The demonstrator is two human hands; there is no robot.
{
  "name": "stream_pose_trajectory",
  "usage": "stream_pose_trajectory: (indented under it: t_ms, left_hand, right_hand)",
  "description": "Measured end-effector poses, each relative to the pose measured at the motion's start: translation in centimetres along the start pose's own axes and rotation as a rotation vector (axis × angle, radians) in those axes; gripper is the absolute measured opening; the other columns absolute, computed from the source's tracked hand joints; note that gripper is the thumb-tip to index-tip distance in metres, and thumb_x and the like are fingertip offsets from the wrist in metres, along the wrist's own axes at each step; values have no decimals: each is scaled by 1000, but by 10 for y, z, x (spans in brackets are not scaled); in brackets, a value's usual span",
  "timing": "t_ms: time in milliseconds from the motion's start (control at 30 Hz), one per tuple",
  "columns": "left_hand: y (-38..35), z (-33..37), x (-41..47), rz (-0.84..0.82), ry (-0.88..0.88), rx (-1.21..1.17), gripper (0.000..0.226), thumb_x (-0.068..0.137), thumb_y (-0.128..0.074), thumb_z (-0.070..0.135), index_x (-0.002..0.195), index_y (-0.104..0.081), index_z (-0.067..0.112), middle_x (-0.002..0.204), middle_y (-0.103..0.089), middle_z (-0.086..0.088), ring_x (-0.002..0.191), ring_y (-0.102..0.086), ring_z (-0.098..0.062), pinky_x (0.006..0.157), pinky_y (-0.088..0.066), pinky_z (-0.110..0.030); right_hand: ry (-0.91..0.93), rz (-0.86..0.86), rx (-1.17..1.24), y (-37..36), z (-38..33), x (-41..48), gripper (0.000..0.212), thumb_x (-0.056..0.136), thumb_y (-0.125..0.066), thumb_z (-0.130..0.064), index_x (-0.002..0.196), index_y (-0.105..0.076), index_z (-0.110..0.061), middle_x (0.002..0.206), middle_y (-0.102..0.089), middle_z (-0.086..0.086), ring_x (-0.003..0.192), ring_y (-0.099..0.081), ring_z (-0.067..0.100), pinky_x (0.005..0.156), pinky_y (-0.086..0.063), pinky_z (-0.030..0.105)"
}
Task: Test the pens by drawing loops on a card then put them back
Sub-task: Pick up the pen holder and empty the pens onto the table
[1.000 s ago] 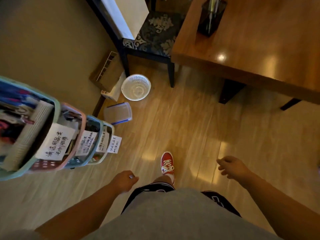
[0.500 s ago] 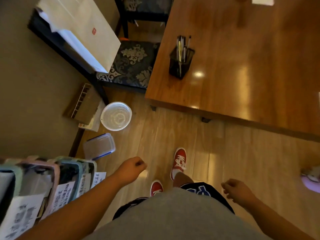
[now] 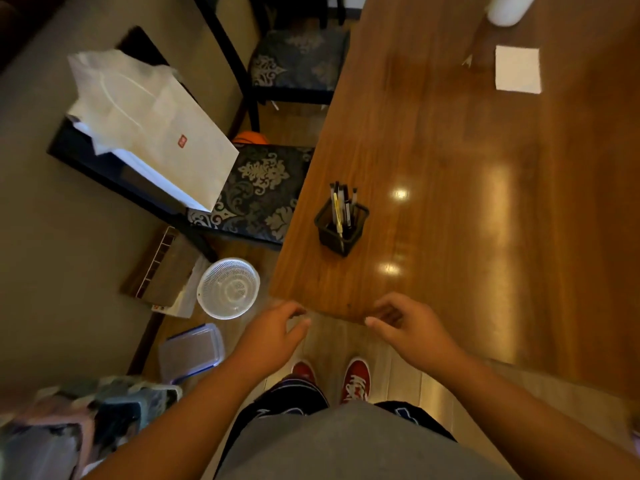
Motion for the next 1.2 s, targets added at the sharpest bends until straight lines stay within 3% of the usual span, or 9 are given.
stream_pose_trajectory:
  t_ms: [133, 200, 267, 367, 567, 767, 867, 1100, 1200]
  left_hand:
    - [5, 4, 43, -22, -60, 147, 34, 91, -59, 46, 118, -60, 25, 114, -58, 8, 102, -56, -8, 84, -48, -26]
    - [5, 2, 65, -50, -99, 290, 48, 89, -59, 48, 130, -52, 24, 131, -50, 4, 118, -50, -15, 94, -46, -30]
    - [3, -2, 83, -90, -126, 418, 66, 89, -59, 48, 145, -37, 22, 154, -30, -1, 140, -29, -22, 111, -35, -37]
    - [3, -10, 107, -164, -148, 529, 82, 90, -55, 51, 155, -15, 21, 163, -3, -2, 149, -3, -22, 120, -17, -41]
    - [13, -16, 158, -210, -301, 595, 89, 89, -52, 56, 156, -4, 21, 163, 12, -2, 149, 10, -20, 122, -7, -40]
    - [19, -15, 190, -238, -421, 572, 95, 88, -54, 56, 154, 5, 25, 163, 10, -3, 149, 9, -21, 120, 2, -35]
    - [23, -11, 203, -256, -455, 607, 92, 87, -54, 57, 155, -1, 25, 163, 6, -5, 149, 5, -23, 121, -5, -39]
    - [19, -5, 227, -271, -478, 689, 88, 85, -48, 66, 154, -11, 25, 163, 4, -5, 149, 8, -23, 118, 1, -43]
    - [12, 3, 240, -277, -499, 714, 90, 82, -47, 70, 152, -10, 28, 163, 2, -4, 149, 6, -24, 118, -2, -49]
  right_hand:
    - [-59, 172, 92, 13, -13, 48, 39, 76, -80, -39, 107, -59, -26, 100, -63, -10, 94, -61, 8, 78, -54, 30]
    - [-101, 216, 97, 14, -15, 71, 63, 72, -83, -41, 124, -52, -24, 118, -60, -7, 110, -57, 11, 88, -54, 36]
    - [-108, 201, 116, 11, -18, 90, 90, 67, -85, -42, 142, -37, -28, 140, -48, -6, 128, -47, 14, 99, -50, 43]
    - [-58, 208, 116, 2, -25, 114, 106, 61, -87, -45, 147, -27, -35, 150, -36, -12, 137, -36, 10, 108, -42, 42]
    - [-11, 283, 193, -2, -35, 146, 80, 57, -83, -50, 120, -37, -67, 124, -49, -35, 118, -46, -15, 95, -44, 20]
    - [-3, 303, 270, -7, -40, 159, 73, 63, -86, -41, 123, -45, -51, 120, -59, -29, 113, -55, -10, 89, -52, 22]
    - [-37, 357, 283, -2, -40, 157, 71, 64, -85, -41, 120, -44, -55, 119, -56, -35, 112, -52, -15, 80, -47, 8]
    - [-127, 513, 321, 20, -34, 134, 67, 59, -83, -55, 113, -43, -61, 115, -55, -39, 106, -52, -19, 75, -44, 1]
    - [-192, 566, 299, 32, -24, 122, 71, 58, -81, -65, 117, -44, -58, 116, -57, -34, 105, -55, -14, 78, -50, 12]
Point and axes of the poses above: each hand's wrist, its own x-axis towards the middle knuckle, its own y-axis out of the back of the hand, z = x × y, the point moved 2 cm from there along x, towards the middle knuckle
